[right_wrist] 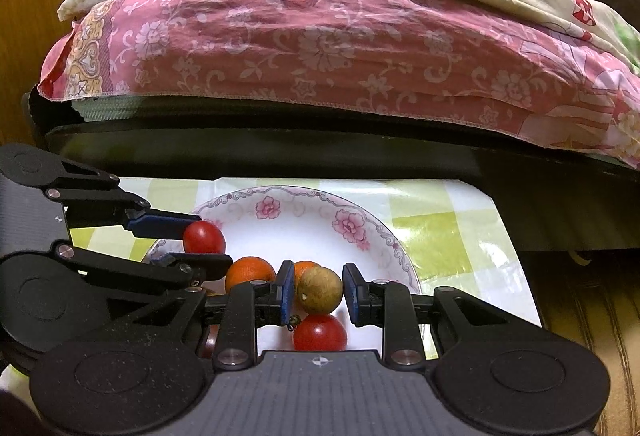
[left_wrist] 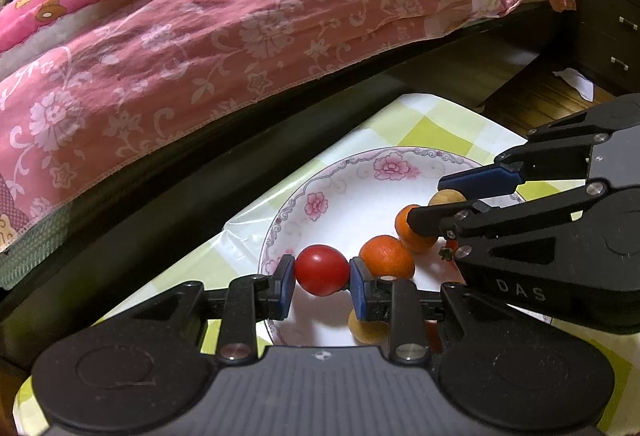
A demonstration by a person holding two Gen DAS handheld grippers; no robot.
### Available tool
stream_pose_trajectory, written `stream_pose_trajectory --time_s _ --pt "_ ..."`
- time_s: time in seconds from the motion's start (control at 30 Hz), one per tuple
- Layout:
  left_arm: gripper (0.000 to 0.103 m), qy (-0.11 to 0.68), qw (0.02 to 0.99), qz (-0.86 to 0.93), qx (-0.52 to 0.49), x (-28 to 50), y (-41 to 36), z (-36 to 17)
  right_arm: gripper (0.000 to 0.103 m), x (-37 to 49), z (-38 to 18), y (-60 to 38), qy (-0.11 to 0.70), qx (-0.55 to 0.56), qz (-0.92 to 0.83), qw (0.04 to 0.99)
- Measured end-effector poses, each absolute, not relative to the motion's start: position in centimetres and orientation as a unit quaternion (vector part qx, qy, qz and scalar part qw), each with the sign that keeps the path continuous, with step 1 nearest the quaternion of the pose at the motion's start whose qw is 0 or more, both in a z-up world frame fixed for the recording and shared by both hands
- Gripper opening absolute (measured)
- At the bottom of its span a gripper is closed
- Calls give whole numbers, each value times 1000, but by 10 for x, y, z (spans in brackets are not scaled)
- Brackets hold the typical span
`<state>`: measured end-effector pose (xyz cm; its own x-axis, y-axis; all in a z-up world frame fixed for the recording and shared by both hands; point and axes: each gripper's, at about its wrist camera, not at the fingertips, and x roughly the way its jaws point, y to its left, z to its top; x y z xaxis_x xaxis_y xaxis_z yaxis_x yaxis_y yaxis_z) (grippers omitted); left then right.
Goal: Organize fruits
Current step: 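Lower both tools into the plate and open them to release the fruits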
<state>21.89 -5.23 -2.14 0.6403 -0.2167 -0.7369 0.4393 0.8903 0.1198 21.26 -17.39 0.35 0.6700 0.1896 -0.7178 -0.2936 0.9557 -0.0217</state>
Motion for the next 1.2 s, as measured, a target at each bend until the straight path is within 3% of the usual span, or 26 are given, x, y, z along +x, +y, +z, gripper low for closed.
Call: stream_pose_trajectory --time_s 1.2 --pt "37 378 896 -181 149 214 -54 -16 22 209 4 -173 377 -67 116 916"
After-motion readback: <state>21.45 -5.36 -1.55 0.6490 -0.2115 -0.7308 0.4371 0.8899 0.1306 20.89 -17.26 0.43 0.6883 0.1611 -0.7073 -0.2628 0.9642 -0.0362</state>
